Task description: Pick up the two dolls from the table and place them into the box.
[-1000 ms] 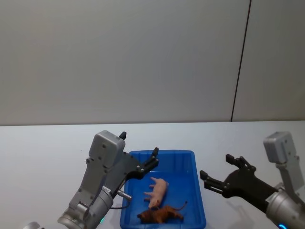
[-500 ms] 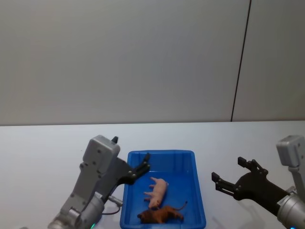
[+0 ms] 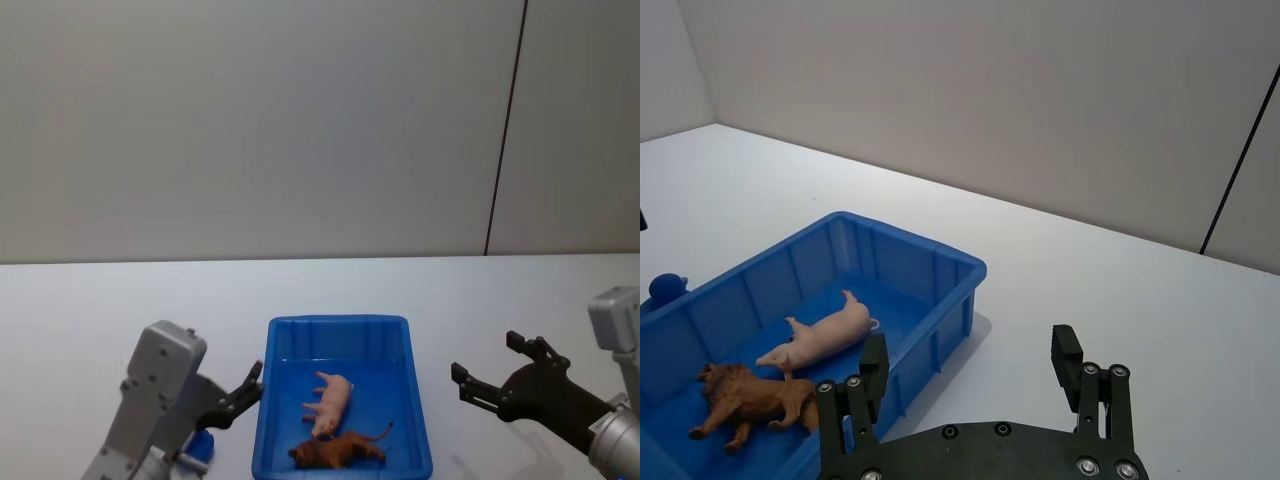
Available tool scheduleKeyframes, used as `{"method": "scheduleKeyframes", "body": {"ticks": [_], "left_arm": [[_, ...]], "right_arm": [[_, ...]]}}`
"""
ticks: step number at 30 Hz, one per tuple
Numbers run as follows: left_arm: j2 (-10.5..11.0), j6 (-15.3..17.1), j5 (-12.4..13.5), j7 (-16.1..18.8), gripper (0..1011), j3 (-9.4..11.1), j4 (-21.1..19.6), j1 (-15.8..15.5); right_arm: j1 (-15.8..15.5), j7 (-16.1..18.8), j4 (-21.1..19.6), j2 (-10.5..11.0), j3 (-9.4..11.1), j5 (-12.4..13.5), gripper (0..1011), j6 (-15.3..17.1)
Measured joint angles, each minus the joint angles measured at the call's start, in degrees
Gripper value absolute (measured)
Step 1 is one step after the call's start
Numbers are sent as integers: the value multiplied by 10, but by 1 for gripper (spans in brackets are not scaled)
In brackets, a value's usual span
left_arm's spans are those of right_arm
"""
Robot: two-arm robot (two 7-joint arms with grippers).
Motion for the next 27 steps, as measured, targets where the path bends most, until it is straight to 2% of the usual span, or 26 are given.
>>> {"method": "scheduleKeyframes", "body": {"ticks": [4,10,20,27], "left_arm": [[10,3,-12,10,1001,-4,-2,16],[13,3,-29,16,1001,-7,7,28],[7,1,-44,13,1001,-9,37,31],[0,4,-49,-1,1001,-10,60,29]], "right_arm": [[-1,0,0,1,1,1,1001,0],[-1,-1,0,2,1,1,1001,-1],[-1,-1,0,2,2,2,1001,-1],[-2,-1,0,2,2,2,1001,-1]]}}
